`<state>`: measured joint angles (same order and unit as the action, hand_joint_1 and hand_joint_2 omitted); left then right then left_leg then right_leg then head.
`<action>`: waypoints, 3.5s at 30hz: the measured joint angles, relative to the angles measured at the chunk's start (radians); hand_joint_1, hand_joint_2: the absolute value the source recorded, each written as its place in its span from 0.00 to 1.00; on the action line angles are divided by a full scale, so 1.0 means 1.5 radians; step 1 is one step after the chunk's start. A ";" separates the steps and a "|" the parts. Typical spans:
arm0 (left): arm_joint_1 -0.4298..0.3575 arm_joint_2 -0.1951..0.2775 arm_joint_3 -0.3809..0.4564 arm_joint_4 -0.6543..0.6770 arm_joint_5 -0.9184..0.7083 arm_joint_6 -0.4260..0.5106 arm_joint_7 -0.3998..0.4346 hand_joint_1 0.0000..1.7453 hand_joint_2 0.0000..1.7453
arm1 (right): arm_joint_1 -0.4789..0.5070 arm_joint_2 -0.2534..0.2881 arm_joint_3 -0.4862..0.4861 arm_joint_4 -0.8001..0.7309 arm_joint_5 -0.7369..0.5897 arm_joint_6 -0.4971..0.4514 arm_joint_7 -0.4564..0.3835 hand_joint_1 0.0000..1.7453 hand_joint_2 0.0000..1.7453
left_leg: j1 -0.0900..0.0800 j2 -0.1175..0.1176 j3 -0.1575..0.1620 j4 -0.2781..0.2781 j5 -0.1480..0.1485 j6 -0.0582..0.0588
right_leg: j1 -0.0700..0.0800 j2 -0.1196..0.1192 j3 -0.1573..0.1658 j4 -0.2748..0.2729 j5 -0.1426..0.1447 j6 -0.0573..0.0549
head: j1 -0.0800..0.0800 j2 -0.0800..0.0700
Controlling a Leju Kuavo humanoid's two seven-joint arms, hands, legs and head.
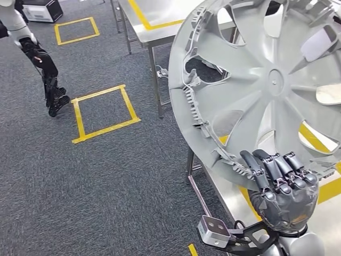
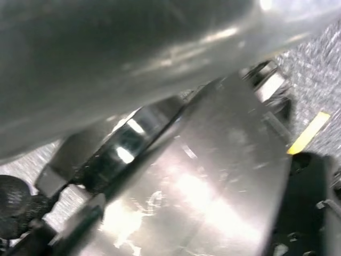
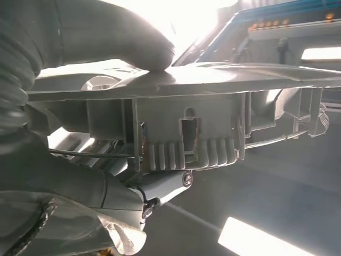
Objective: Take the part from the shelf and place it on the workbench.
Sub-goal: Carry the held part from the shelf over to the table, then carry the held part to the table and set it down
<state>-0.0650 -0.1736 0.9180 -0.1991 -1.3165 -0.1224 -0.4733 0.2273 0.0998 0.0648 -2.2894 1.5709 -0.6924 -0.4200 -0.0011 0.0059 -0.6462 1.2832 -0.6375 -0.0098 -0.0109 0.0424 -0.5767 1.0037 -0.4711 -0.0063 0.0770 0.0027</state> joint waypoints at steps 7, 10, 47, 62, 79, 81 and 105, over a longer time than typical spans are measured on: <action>0.001 0.001 0.000 0.000 -0.001 0.000 0.002 0.00 0.00 | 0.000 0.003 -0.001 0.001 0.000 0.000 0.000 1.00 1.00 | 0.004 -0.067 0.071 -0.186 0.093 0.011 | -0.004 0.063 -0.013 0.005 0.007 0.015 | 0.001 0.000; -0.001 0.001 0.000 0.000 -0.001 0.000 0.003 0.00 0.00 | 0.003 0.004 -0.002 0.001 0.000 0.000 0.000 1.00 1.00 | 0.005 -0.039 0.074 -0.197 0.101 0.021 | -0.004 0.045 -0.031 0.023 -0.004 0.025 | 0.002 0.000; 0.003 -0.009 0.000 0.000 0.000 0.000 0.005 0.00 0.00 | 0.007 0.007 -0.015 0.003 0.000 0.000 0.001 1.00 1.00 | 0.005 0.031 0.068 -0.205 0.109 0.025 | -0.004 -0.030 -0.088 0.162 -0.068 0.037 | 0.006 0.000; -0.001 -0.011 0.000 0.000 -0.002 0.003 0.006 0.00 0.00 | 0.015 0.007 -0.018 0.004 0.000 0.000 0.017 1.00 1.00 | 0.005 -0.001 -0.006 -0.011 0.025 0.000 | 0.002 0.010 0.008 -0.004 -0.006 0.003 | 0.000 0.000; 0.002 -0.015 0.000 0.001 -0.007 0.003 0.006 0.00 0.00 | 0.017 0.007 -0.019 0.011 0.000 0.000 0.031 1.00 1.00 | 0.007 0.041 0.076 -0.205 0.103 0.020 | -0.012 -0.049 -0.039 0.077 -0.033 0.050 | 0.009 0.000; 0.001 -0.013 0.000 0.001 -0.007 0.003 0.006 0.00 0.00 | 0.016 0.007 -0.019 0.012 0.000 0.000 0.033 1.00 1.00 | 0.006 0.052 0.076 -0.197 0.097 0.011 | -0.010 -0.069 0.001 0.007 -0.013 0.046 | 0.009 0.000; -0.003 -0.014 0.000 0.001 -0.021 0.003 0.004 0.00 0.00 | 0.015 0.006 -0.019 0.019 0.000 0.000 0.048 1.00 1.00 | 0.001 -0.025 0.058 -0.185 0.102 0.011 | -0.006 0.025 0.000 -0.002 -0.005 0.018 | 0.003 0.000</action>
<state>-0.0700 -0.1948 0.9182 -0.1976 -1.3476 -0.1176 -0.4673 0.2491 0.1091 0.0362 -2.2614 1.5713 -0.6924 -0.3487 -0.0001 -0.0321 -0.5592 1.0053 -0.4845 0.0070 -0.0192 0.0803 -0.5764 1.0004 -0.4778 0.0207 0.0809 0.0027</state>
